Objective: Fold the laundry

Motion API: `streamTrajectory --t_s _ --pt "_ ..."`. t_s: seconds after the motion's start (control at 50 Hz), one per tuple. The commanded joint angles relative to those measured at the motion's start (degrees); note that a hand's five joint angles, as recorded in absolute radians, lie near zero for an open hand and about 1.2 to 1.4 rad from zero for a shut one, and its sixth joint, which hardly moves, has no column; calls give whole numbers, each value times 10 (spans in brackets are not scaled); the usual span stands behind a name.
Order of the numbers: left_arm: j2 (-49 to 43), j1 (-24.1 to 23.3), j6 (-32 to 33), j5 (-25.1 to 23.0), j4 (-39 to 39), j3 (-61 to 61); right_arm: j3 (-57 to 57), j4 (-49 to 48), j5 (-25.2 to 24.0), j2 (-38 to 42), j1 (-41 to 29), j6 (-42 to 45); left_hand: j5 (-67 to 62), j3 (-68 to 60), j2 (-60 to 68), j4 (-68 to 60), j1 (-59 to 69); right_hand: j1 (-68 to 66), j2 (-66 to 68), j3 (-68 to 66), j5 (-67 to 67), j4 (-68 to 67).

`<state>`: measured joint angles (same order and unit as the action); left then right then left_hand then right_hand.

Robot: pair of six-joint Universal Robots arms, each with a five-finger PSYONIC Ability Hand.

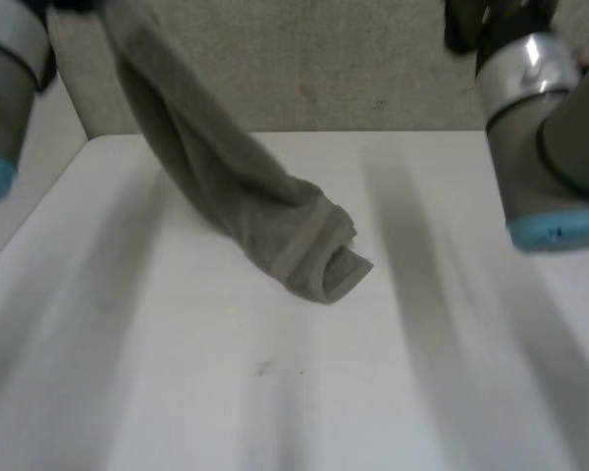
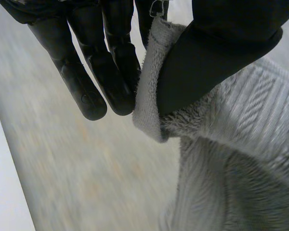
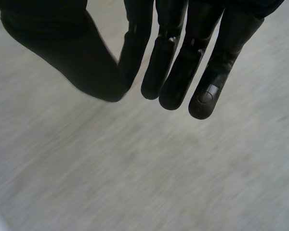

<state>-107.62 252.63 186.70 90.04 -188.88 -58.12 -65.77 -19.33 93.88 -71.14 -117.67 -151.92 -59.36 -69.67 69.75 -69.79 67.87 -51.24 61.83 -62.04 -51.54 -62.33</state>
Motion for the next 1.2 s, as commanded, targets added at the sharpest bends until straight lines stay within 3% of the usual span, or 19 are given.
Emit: streamTrajectory --t_s 0.02,0.06,0.18,0.38,0.44,0.58,0.76,0.88,0.9,0.92,0.94,0.96,1.0,1.02,1.04,1.08,1.1,1.14,1.2 --pt "50 0 7 -17 -6 -195 -85 68 -9 14 -1 -7 -106 -103 103 -102 121 228 -334 336 331 339" --pt "65 0 7 -27 -7 -222 -103 77 -12 41 0 -30 -106 -103 103 -102 121 292 -398 400 395 403" --pt "155 4 9 -60 -8 -305 -104 109 -33 65 4 -76 -106 -103 103 -102 121 306 -411 414 409 416" --pt "314 -1 9 -65 4 -334 -36 177 -246 97 5 -164 -106 -103 103 -102 121 306 -411 414 409 416" --pt "355 -3 9 -72 12 -344 -6 177 -287 112 -2 -190 -106 -103 103 -102 121 304 -410 412 407 415" --pt "405 -4 9 -100 43 -360 60 177 -331 176 -22 -204 -106 -103 103 -102 121 294 -400 402 397 405" --pt "438 -6 9 -101 79 -360 172 174 -283 298 -90 -209 -106 -103 103 -102 121 296 -401 403 398 406" --pt "447 -7 8 -101 79 -359 196 170 -257 334 -111 -241 -106 -103 103 -102 121 245 -351 353 348 356" --pt "447 -7 8 -101 79 -359 199 166 -248 341 -114 -246 -106 -103 103 -102 121 142 -248 250 245 253" --pt "446 -6 8 -101 79 -359 201 161 -238 343 -116 -245 -106 -103 103 -102 121 -62 -43 46 41 48" --pt "444 -6 8 -101 77 -359 201 161 -237 343 -116 -245 -106 -103 103 -102 121 -64 -41 44 39 46" --pt "444 -6 8 -101 77 -359 202 153 -221 341 -116 -247 -106 -103 103 -102 121 -285 179 -177 -182 -175" --pt "437 -2 8 -100 75 -359 205 141 -193 335 -115 -245 -106 -103 103 -102 121 -288 182 -180 -185 -177" --pt "437 -2 8 -100 75 -359 207 132 -153 322 -113 -241 -106 -103 103 -102 121 -288 182 -180 -185 -177" --pt "435 3 8 -101 72 -359 207 132 -152 322 -113 -241 -106 -103 103 -102 121 -288 182 -180 -185 -177" --pt "428 5 9 -101 70 -360 195 122 -72 264 -88 -215 -106 -103 103 -102 121 -288 182 -180 -185 -177" --pt "415 10 10 -101 67 -359 195 122 -71 264 -88 -215 -106 -103 103 -102 121 -288 182 -180 -185 -177" --pt "403 18 9 -101 63 -360 155 123 -24 189 -36 -165 -106 -103 103 -102 121 -288 182 -180 -185 -177" --pt "381 36 9 -101 55 -364 128 123 -24 146 -21 -135 -106 -103 103 -102 121 -288 182 -180 -185 -177"
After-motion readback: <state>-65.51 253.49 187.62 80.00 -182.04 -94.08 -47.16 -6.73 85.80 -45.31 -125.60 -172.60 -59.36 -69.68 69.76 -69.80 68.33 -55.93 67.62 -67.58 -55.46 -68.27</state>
